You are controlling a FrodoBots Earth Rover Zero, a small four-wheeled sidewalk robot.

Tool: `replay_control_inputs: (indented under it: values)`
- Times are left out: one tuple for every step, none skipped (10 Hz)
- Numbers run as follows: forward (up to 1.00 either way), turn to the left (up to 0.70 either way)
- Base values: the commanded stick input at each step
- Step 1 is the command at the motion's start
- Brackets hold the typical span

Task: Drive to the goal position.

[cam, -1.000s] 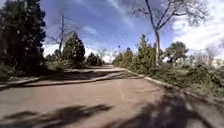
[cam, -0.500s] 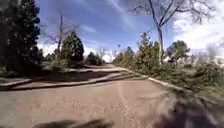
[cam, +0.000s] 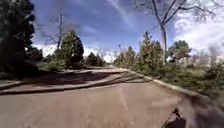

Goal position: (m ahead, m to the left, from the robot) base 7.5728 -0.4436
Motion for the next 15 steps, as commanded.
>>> replay_control_inputs:
  values:
    - [1.00, 0.00]
    - [1.00, 0.00]
    - [1.00, 0.00]
    - [1.00, 0.00]
    - [1.00, 0.00]
    - [1.00, 0.00]
    - [1.00, 0.00]
    - [1.00, 0.00]
    - [1.00, 0.00]
    - [1.00, 0.00]
    - [1.00, 0.00]
    - [1.00, 0.00]
    - [1.00, 0.00]
    - [1.00, 0.00]
    - [1.00, 0.00]
